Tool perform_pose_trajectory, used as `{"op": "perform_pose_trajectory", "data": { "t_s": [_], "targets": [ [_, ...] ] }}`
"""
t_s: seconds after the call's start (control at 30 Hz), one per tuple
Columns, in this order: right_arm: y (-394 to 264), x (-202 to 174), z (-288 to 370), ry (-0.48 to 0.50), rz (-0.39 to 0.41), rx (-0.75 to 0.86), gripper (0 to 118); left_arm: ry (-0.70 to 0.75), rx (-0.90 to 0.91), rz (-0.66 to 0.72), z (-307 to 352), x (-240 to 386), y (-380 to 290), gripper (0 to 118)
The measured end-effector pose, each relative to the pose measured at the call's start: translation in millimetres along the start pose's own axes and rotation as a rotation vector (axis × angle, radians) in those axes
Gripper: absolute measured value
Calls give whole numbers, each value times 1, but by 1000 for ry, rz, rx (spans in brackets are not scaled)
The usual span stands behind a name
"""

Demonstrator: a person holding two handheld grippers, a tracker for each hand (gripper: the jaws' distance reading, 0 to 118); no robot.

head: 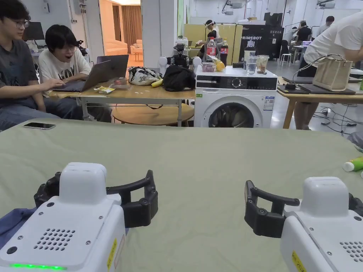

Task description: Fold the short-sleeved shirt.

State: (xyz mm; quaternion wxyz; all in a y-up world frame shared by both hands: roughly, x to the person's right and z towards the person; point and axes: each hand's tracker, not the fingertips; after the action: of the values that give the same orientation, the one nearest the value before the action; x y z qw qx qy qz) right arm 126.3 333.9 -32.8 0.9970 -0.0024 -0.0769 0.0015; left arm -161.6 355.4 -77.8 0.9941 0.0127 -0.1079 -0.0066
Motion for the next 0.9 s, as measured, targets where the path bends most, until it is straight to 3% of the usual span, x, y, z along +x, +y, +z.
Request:
{"op": "perform_pose_trajectory", "data": {
  "t_s": [0.1,0.43,0.47,0.53,0.57,0.6,0.7,0.77,0.8,0.9],
  "targets": [
    [0,-2,1,-19,34,2,115,-13,-7,12,-1,-3,-1,118],
    [-2,-5,-1,-15,44,-10,114,0,9,-13,1,-4,-3,118],
    [-2,-5,-1,-14,46,-10,111,2,11,-15,1,-4,-3,118],
    [-2,-5,-1,1,49,-16,93,-2,12,-24,2,-4,-4,118],
    [-2,-5,0,10,49,-15,82,-5,12,-29,2,-4,-5,113],
    [-2,-5,0,20,49,-17,68,-10,11,-33,2,-3,-6,97],
    [-2,-6,-1,21,46,-22,39,-39,15,-30,4,-4,-8,34],
    [-3,-7,-2,23,44,-31,0,-43,15,-40,4,-3,-7,8],
    [-3,-7,-2,21,42,-34,0,-41,13,-52,4,-2,-7,1],
    [-4,-9,-2,-35,72,-36,0,-40,8,-67,4,0,-9,0]
  ]
}}
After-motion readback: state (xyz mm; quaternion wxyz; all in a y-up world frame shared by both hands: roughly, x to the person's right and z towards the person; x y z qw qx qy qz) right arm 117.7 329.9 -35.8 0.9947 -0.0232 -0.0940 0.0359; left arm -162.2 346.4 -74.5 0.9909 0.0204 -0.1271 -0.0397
